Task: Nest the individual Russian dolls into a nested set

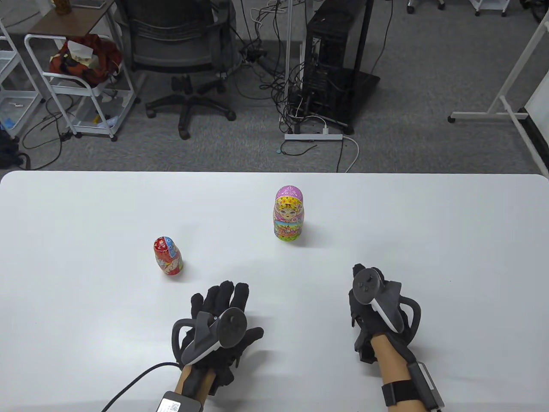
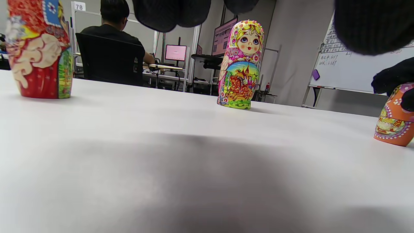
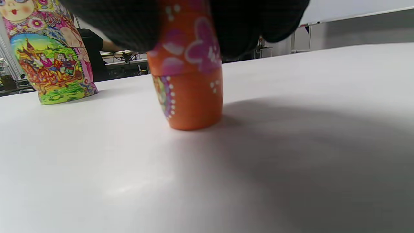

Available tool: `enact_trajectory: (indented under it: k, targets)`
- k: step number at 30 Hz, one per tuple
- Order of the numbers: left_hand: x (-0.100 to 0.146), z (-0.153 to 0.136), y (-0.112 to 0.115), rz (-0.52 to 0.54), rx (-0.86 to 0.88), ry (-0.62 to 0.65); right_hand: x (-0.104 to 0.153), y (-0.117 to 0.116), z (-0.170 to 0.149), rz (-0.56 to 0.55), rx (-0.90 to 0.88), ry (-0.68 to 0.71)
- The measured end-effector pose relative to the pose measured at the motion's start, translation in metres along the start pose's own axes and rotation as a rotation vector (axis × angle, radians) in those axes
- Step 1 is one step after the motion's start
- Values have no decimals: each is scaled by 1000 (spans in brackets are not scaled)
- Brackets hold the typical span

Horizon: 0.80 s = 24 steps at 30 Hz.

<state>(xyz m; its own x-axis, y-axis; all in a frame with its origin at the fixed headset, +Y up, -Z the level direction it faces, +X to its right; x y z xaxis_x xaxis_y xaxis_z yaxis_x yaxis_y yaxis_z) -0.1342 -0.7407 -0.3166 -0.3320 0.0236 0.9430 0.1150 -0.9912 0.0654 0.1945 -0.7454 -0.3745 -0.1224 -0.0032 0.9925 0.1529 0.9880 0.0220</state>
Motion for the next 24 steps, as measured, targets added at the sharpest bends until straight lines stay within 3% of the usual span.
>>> enact_trajectory:
  k: [6,11,15,17,20,22,24]
  targets:
    - [1,0,-2,16,-6,-3,2,-2,2,53,-8,24]
    - [4,-16,-18,168,162,-105,15,17,37,-53,-39,201]
    - [-8,-71,-46,283,213,-307,28,26,74,-120,6,353]
    - [-13,-112,-56,310,137,-432,38,22,95,-104,74,441]
    - [-12,-169,-57,359,173,-618,45,13,114,-54,125,518]
    - [-17,-203,-39,272,308,-675,47,8,122,-21,113,544]
    - [-22,-227,-13,114,450,-712,47,3,127,5,72,565]
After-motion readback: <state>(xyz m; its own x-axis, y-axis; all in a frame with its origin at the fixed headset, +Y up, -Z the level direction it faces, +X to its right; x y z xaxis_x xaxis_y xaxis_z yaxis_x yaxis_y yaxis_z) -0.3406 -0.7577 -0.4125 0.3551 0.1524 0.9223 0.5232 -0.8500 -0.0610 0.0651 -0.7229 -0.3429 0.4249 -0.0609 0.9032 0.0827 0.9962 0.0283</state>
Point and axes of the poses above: the tracker on the back of each hand, its own z axis roughly to the thumb side, its own x axis roughly from the fingertips to the wrist, y = z × x, the point moved 4 cm from there along -x, roughly from the wrist to the fingertips, and after that the axes turned 7 degrees about y, right-handed, at the moved point
